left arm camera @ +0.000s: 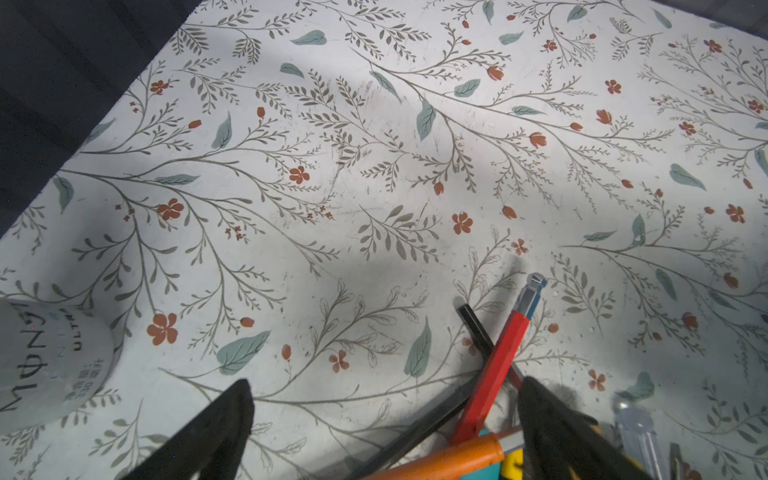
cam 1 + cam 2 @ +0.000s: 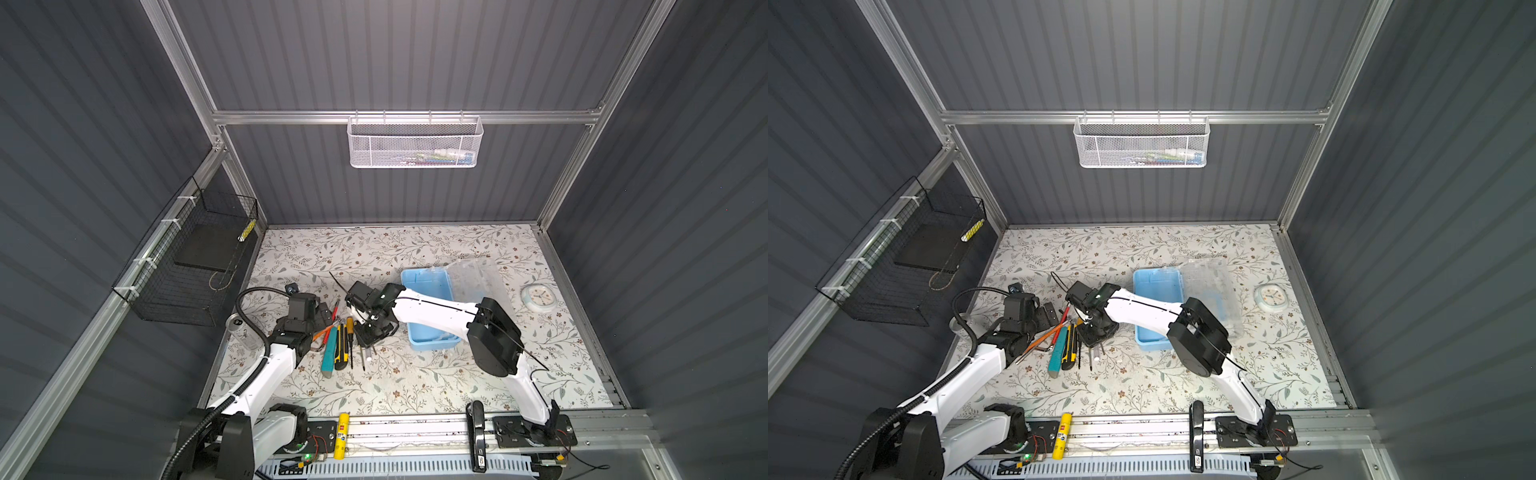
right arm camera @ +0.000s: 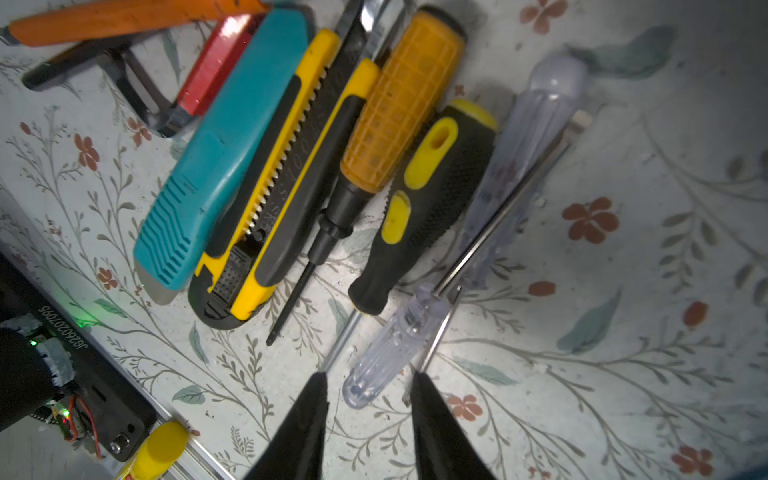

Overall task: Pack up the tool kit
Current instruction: 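Reach the right gripper across to the screwdrivers beside the left arm, then grasp the clear-handled screwdriver with the right gripper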

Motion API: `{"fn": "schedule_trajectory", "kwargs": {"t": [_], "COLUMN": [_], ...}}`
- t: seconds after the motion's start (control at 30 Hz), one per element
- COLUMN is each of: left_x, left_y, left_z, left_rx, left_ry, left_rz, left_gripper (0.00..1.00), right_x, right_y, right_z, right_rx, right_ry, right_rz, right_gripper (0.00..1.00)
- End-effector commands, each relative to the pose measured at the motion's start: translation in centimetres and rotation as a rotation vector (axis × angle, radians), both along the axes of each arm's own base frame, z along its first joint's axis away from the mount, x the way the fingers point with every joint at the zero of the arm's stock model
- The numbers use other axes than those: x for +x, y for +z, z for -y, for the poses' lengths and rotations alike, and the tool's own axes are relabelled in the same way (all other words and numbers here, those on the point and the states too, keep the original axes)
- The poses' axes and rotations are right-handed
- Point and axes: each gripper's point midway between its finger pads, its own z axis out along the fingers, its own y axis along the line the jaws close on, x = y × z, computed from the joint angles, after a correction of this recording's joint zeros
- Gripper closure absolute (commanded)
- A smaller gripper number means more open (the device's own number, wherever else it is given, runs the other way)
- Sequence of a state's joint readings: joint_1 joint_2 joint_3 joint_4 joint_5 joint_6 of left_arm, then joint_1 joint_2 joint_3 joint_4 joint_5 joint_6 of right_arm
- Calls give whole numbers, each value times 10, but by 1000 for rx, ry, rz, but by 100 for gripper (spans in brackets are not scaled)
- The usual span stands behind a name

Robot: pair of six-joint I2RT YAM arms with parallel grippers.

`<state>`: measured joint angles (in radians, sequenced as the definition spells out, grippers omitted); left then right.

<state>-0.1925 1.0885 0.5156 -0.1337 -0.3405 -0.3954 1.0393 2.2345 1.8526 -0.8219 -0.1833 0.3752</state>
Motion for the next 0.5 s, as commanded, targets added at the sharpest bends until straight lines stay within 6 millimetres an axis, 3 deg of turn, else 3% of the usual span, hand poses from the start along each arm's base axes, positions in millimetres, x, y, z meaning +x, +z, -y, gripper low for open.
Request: {"fn": "schedule_trajectory", "kwargs": {"t": [0.0, 0.47], "left_x": [0, -5], "left_y": [3, 6], "left_z": [-3, -6], "left_rx": [12, 13], "left_ry": [0, 12], "left_rz": [2, 9], "left_gripper": [1, 1], "right_x": [-5, 0], "right_y": [-14, -29], "right_z": [12, 9], "right_rx": [-88, -173], "right_ry": [-11, -2], "right_rz": [-24, 14], "right_gripper": [63, 66]}}
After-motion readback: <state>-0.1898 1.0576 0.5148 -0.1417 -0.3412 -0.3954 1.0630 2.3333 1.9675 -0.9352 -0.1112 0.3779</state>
